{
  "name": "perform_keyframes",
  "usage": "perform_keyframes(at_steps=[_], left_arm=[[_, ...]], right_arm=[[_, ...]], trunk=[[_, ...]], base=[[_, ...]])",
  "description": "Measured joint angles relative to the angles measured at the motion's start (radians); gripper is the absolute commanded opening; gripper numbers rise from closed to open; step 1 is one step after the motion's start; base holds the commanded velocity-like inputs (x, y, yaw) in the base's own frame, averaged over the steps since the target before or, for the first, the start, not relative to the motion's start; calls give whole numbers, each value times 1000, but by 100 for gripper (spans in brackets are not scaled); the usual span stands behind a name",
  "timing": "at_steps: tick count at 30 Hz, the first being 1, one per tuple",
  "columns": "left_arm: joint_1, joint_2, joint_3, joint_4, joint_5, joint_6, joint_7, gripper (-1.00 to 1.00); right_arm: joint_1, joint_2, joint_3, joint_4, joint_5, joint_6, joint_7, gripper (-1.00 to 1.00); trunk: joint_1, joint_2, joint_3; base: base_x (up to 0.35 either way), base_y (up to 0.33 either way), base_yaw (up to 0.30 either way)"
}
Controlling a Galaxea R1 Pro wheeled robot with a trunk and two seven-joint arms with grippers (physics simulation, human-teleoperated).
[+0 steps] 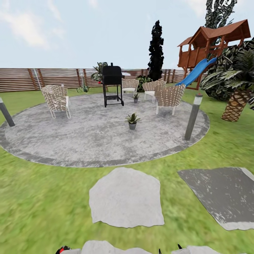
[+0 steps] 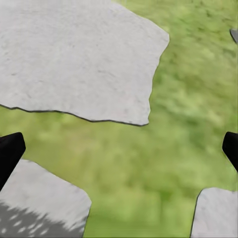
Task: Pick up the pesticide atomizer in the garden and spray insectifuge to fully cover both potted plants in the garden.
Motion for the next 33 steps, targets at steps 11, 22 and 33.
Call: perform_keyframes(at_steps=[11, 22, 33], left_arm=[[0, 0, 0, 0, 0, 0, 0, -100], [0, 0, 0, 0, 1, 0, 0, -100], [0, 0, 0, 0, 1, 0, 0, -100]], right_arm=[[0, 1, 1, 0, 0, 0, 0, 100], [0, 1, 0, 0, 0, 0, 0, 100], [0, -3, 0, -1, 2, 0, -3, 100]], trunk=[[0, 0, 0], [0, 0, 0], [0, 0, 0]], base=[[327, -117, 50], [327, -117, 117], [327, -117, 2]])
